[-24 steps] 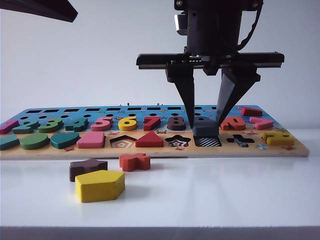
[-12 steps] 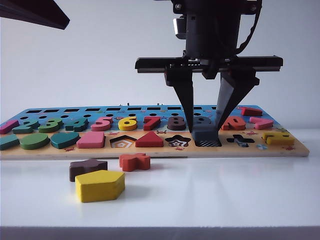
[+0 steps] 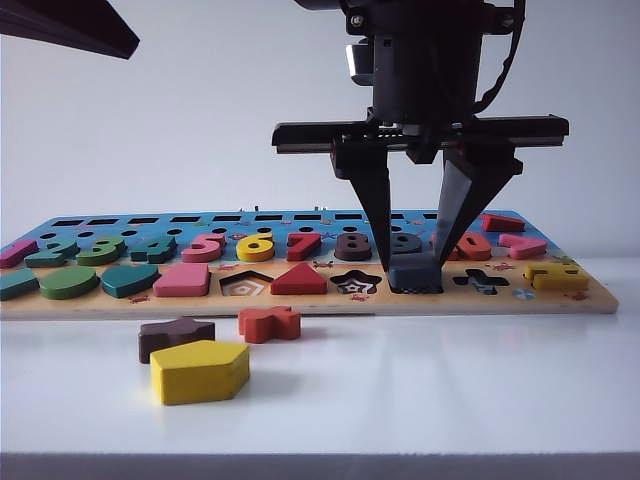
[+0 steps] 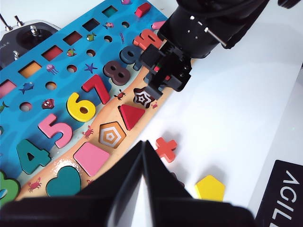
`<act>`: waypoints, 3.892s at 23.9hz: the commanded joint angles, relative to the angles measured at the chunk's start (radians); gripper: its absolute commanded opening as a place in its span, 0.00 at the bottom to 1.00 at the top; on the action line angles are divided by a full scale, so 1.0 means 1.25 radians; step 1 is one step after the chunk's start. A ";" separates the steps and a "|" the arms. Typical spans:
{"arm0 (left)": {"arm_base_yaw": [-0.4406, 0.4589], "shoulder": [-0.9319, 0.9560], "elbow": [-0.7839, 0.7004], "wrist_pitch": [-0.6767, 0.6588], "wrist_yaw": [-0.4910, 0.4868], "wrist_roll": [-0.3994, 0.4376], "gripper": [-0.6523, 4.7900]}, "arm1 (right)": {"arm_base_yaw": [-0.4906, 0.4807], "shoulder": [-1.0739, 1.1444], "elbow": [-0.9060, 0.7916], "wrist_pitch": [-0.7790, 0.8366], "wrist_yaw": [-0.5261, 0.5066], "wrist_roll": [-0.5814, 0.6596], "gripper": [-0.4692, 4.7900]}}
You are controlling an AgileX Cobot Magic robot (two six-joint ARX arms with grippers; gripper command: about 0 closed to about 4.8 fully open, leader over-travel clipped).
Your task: Insert the cube into the slot.
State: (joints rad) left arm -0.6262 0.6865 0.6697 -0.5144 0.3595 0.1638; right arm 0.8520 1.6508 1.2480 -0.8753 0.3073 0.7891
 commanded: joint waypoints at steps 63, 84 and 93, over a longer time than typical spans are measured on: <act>-0.001 0.000 0.004 0.019 -0.001 0.001 0.15 | 0.010 -0.133 0.002 -0.088 -0.171 -0.385 0.07; -0.001 0.000 0.004 0.019 -0.001 0.001 0.15 | -0.005 -0.009 0.001 -0.090 -0.152 -0.609 0.07; -0.001 0.000 0.004 0.019 -0.001 0.001 0.15 | -0.045 -0.009 0.001 -0.052 -0.169 -0.608 0.07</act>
State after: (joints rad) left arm -0.6262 0.6865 0.6697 -0.5087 0.3576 0.1638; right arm 0.7944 1.6432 1.2476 -0.9642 0.1040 0.0292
